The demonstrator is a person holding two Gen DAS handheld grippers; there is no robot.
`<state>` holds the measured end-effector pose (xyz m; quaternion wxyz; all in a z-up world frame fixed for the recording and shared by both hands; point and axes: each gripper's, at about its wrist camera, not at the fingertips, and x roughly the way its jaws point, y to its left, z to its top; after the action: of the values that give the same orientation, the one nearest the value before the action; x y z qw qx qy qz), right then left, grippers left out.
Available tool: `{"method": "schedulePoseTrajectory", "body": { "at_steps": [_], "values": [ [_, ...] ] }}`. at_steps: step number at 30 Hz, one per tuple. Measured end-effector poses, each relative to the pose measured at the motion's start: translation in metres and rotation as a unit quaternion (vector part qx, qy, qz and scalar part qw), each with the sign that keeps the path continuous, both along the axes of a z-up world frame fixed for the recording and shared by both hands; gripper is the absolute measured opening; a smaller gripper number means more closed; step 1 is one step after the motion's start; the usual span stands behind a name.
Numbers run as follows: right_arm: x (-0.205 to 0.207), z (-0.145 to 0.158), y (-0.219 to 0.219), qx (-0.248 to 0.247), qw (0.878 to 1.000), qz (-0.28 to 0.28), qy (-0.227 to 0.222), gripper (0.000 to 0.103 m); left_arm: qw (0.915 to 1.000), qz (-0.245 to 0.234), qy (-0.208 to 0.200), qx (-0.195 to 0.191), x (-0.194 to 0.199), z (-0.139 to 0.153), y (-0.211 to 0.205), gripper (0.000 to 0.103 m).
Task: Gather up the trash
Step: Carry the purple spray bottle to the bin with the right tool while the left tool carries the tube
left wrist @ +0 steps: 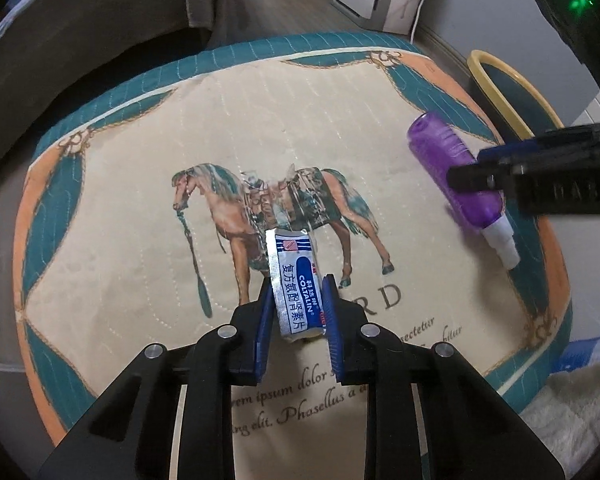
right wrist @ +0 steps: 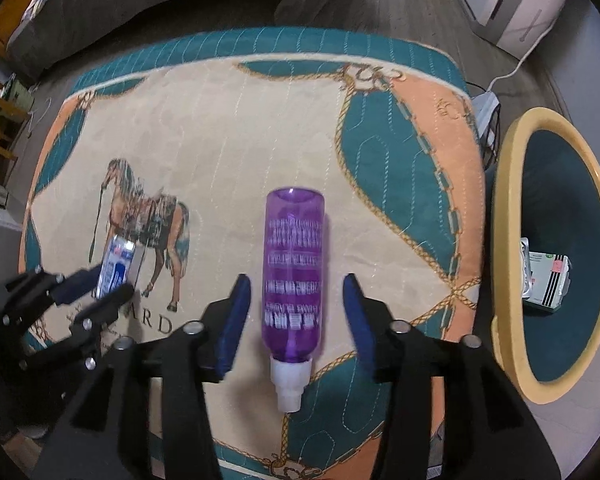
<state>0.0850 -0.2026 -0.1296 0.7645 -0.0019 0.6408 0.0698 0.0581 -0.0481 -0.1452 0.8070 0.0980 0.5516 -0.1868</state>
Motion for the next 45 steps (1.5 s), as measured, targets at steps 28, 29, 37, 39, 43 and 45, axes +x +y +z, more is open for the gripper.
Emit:
{"method": "schedulePoseTrajectory", "body": {
  "at_steps": [28,29,37,39,43,45],
  "values": [
    [-0.009,0.078,-0.026,0.029,0.996,-0.015,-0.086,0.032,0.9979,0.019,-0.034,-0.052,0.003,0.041,-0.005,0.011],
    [-0.010,0.079,-0.029,0.028,0.996,-0.016,-0.086,0.032,0.9980,0.023,-0.031,-0.051,0.005,0.039,-0.004,0.011],
    [-0.012,0.109,-0.058,0.024,0.992,-0.024,-0.119,0.032,0.9910,0.027,-0.077,-0.107,0.012,0.090,-0.012,0.011],
    [-0.014,0.120,-0.074,0.031,0.990,-0.035,-0.130,0.032,0.9889,0.016,-0.097,-0.111,0.011,0.106,-0.022,0.011],
    [-0.019,0.131,-0.112,0.028,0.987,-0.062,-0.146,0.032,0.9868,-0.007,-0.115,-0.114,0.007,0.120,-0.045,0.011],
    [-0.022,0.131,-0.135,0.027,0.985,-0.080,-0.148,0.032,0.9865,-0.020,-0.114,-0.115,0.003,0.121,-0.062,0.011]
  ]
}}
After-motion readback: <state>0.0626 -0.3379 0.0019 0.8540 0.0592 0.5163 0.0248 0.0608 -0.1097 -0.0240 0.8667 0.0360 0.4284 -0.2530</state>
